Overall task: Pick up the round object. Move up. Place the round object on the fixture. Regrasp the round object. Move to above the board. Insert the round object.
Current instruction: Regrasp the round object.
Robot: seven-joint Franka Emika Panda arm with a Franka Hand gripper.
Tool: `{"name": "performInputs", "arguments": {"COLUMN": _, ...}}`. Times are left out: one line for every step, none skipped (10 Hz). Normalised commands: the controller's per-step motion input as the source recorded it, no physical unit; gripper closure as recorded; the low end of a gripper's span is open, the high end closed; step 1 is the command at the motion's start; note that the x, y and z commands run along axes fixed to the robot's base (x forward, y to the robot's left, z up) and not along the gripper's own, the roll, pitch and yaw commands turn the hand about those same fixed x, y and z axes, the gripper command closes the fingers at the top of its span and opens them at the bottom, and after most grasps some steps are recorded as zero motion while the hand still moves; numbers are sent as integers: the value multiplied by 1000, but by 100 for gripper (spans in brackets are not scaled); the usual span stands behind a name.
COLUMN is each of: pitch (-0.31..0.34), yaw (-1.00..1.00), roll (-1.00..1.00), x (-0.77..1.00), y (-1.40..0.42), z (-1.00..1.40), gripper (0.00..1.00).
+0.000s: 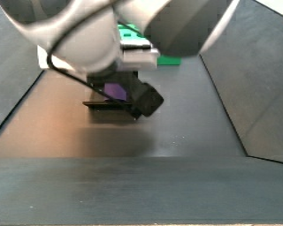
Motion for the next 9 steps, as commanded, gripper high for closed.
{"name": "performInputs", "arguments": {"pitch": 23, "yaw": 25, "roll": 42, "x": -26, "y": 6, "z": 1000, "gripper": 0}}
{"name": "performInputs", "arguments": {"pitch": 29, "yaw": 22, "roll": 45, "x": -36, "y": 8, "z": 1000, "gripper": 0}}
{"name": "performInputs", "arguments": {"pitch": 48, "yaw": 13, "roll": 45, "x": -43, "y": 9, "z": 1000, "gripper": 0}}
{"name": "performInputs", "arguments": {"pitch": 63, "yaw": 10, "roll": 39, "x": -41, "y": 12, "z": 920, "gripper": 0}}
{"name": "performInputs", "arguments": {"pitch": 66, "yaw": 1, "roll": 32, "x": -33, "y": 15, "z": 743, "gripper": 0}}
{"name": "performInputs", "arguments": {"pitch": 67, "yaw": -11, "roll": 23, "x": -29, "y": 14, "z": 556, "gripper": 0}}
{"name": "performInputs", "arguments": {"pitch": 59, "yaw": -20, "roll": 18, "x": -30, "y": 15, "z": 304, "gripper": 0}}
{"name": "performInputs", "arguments": {"pitch": 50, "yaw": 19, "roll": 1000, "x": -116, "y": -740, "z": 836, "gripper": 0}}
{"name": "performInputs", "arguments": {"pitch": 45, "yaw": 20, "roll": 1000, "x": -104, "y": -694, "z": 690, "gripper": 0}}
